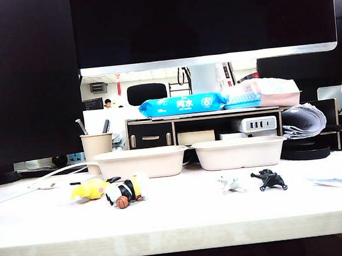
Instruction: Put the dolls with similar sizes into the same paper box, while dolls with different sizes go into separate paper boxes.
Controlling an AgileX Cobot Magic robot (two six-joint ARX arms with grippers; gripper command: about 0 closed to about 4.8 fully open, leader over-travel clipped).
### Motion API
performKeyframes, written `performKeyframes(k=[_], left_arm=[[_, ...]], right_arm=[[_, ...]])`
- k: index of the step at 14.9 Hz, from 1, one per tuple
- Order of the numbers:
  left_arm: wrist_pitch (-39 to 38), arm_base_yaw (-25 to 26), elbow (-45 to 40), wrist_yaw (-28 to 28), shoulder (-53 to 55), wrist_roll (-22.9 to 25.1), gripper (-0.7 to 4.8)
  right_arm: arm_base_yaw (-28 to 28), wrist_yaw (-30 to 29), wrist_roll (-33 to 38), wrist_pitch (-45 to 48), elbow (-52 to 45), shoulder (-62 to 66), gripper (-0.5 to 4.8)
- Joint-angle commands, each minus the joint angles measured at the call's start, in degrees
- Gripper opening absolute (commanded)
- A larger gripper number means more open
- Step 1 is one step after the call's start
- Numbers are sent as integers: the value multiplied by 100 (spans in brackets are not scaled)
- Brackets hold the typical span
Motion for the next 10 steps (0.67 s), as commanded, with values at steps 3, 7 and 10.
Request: performKeyframes(k=[3, 7, 10], left_arm=[[81, 7, 15, -17, 0, 109, -4], [155, 7, 20, -11, 0, 63, 0], [1001, 4, 199, 264, 0, -911, 287]], right_arm=[[2, 26, 9, 234, -31, -2, -6], [4, -52, 66, 267, -20, -2, -4], [11, -717, 450, 146, 798, -2, 305]])
